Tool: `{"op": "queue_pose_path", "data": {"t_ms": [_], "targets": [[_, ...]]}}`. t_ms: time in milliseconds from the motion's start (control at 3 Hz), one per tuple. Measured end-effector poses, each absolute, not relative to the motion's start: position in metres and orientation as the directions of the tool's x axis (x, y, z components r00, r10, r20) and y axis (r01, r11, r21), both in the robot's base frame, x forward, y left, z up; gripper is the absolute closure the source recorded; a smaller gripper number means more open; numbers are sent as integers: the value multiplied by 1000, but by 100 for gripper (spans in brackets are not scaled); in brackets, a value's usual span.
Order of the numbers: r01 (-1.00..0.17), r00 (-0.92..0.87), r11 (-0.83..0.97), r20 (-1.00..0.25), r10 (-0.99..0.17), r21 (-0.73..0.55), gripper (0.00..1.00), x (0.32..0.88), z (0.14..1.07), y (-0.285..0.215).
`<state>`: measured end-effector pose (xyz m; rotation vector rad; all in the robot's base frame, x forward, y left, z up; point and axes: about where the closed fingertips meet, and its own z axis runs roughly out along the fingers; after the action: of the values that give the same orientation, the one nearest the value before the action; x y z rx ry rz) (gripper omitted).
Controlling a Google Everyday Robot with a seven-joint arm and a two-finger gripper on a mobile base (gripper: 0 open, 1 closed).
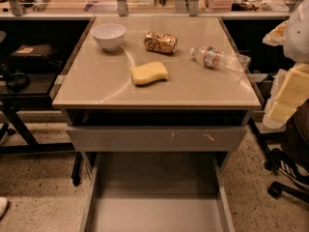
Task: Place sponge into middle drawer
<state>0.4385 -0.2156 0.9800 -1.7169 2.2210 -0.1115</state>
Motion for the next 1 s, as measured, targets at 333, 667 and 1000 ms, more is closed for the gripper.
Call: {"op": "queue_pose_path", "data": {"t_ms": [333, 667, 1000], "targets": [[-927, -214, 267, -211, -954, -265, 0, 439, 981, -214], [-935, -146, 211, -232, -962, -286, 0, 451, 975, -194], [-944, -41, 127, -273, -961, -305, 0, 474, 959, -159]]}}
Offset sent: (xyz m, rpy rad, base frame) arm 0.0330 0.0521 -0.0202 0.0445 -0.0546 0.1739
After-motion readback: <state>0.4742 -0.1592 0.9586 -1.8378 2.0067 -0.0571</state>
